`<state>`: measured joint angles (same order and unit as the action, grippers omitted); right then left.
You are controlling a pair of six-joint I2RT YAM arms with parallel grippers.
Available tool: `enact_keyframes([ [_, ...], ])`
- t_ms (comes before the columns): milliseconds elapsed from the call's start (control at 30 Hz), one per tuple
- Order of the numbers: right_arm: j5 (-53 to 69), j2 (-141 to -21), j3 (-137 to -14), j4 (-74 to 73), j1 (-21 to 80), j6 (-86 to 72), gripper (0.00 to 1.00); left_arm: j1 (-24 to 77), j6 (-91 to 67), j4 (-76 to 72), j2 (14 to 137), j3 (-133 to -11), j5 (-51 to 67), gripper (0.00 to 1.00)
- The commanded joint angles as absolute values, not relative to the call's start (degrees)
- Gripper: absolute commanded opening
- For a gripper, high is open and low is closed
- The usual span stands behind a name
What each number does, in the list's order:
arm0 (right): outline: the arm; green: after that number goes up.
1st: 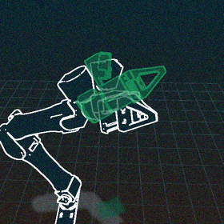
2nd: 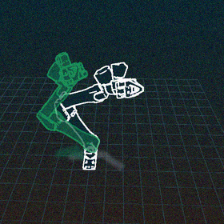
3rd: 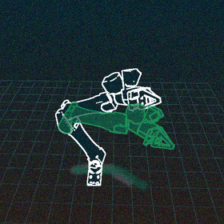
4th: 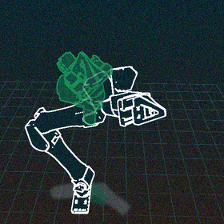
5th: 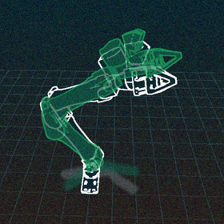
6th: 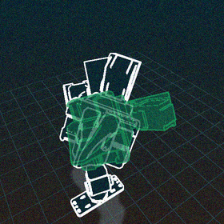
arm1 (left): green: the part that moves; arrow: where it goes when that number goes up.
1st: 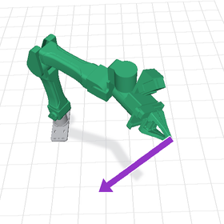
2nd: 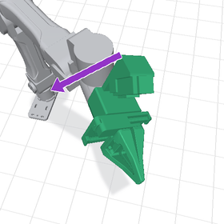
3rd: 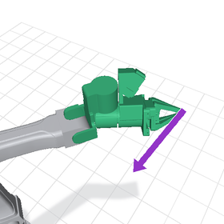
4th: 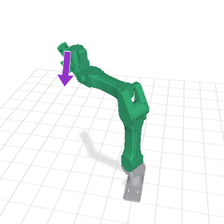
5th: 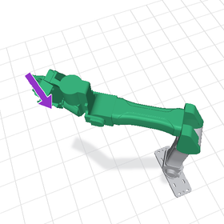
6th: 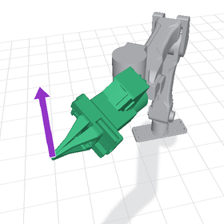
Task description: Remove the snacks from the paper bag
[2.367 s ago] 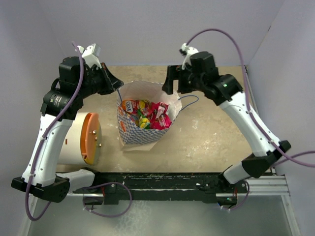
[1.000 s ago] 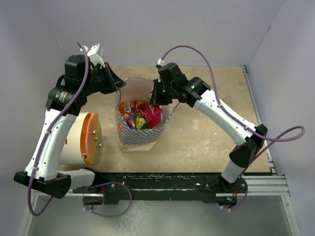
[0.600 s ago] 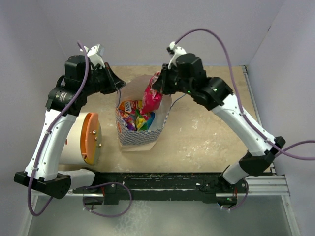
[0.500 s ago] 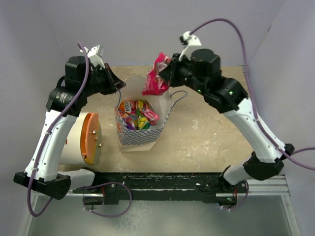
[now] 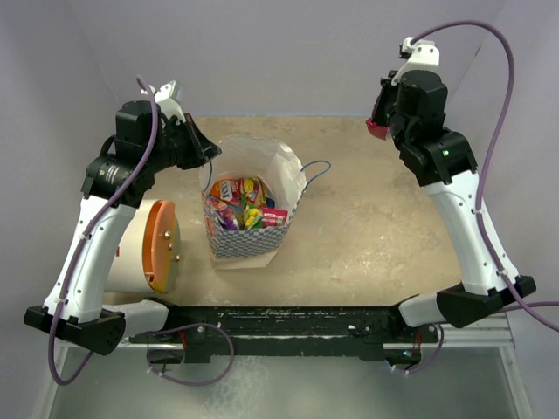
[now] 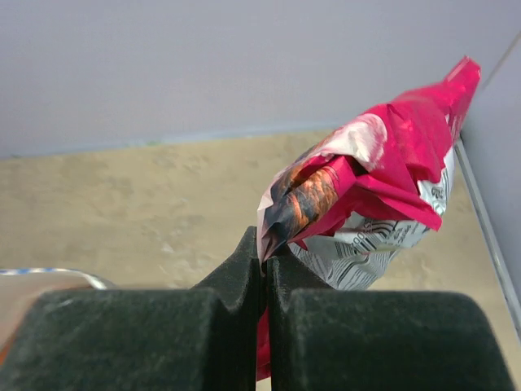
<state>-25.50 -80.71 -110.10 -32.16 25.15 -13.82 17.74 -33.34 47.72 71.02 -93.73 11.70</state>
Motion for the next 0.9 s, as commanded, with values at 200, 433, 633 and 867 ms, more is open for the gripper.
enact_keyframes([
  [200,-12.2,-87.6,-100.4,-27.4,13.5,-15.1,0.00,17.6,-33.2,44.2,70.8,-96.3,13.1,0.00],
  [433,7.0,-103.0,-111.8,-27.7,12.3,-20.3,0.00,17.6,-38.7,41.4,70.5,-92.8,17.6,0.00],
  [633,21.6,-114.8,-119.4,-24.8,9.0,-23.8,0.00,17.5,-39.8,41.2,70.4,-91.2,18.0,0.00],
  [867,34.2,-122.0,-108.0,-18.9,-5.1,-26.3,0.00,17.5,-38.3,43.7,71.7,-93.9,17.8,0.00],
])
